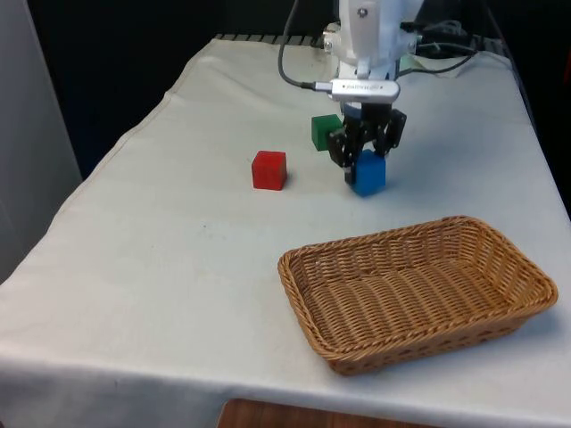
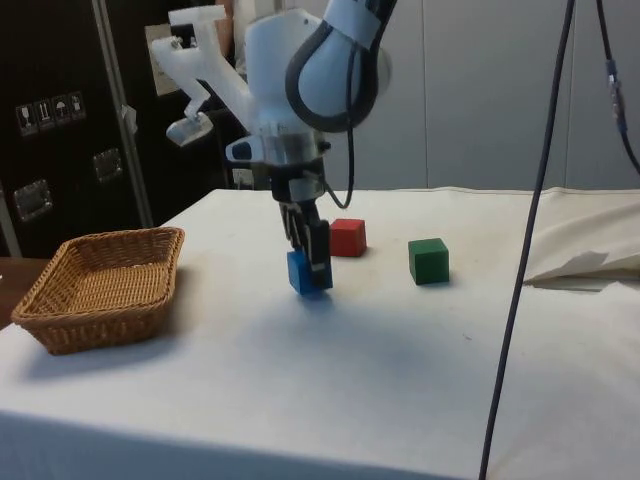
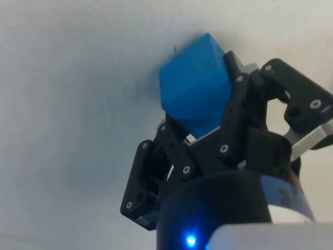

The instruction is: Pick up the blue cube and place it into the basket.

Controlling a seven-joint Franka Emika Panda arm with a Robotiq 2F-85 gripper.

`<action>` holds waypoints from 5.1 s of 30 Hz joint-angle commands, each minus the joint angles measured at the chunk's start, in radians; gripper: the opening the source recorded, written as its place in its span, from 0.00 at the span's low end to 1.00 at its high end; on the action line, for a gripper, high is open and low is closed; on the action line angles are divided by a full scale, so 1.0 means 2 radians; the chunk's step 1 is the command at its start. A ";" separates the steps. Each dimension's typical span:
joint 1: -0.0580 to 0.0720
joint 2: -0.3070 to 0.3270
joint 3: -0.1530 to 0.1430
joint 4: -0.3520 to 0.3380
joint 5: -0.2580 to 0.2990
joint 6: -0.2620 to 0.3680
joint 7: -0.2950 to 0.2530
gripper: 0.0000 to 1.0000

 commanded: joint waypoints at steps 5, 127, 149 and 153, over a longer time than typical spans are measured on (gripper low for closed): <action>0.000 -0.013 0.000 0.004 0.000 -0.018 0.000 0.02; 0.034 0.167 0.016 0.407 0.053 -0.130 0.147 0.02; 0.048 0.264 0.016 0.502 0.025 -0.110 0.208 0.02; 0.046 0.270 0.019 0.503 0.023 -0.105 0.209 0.02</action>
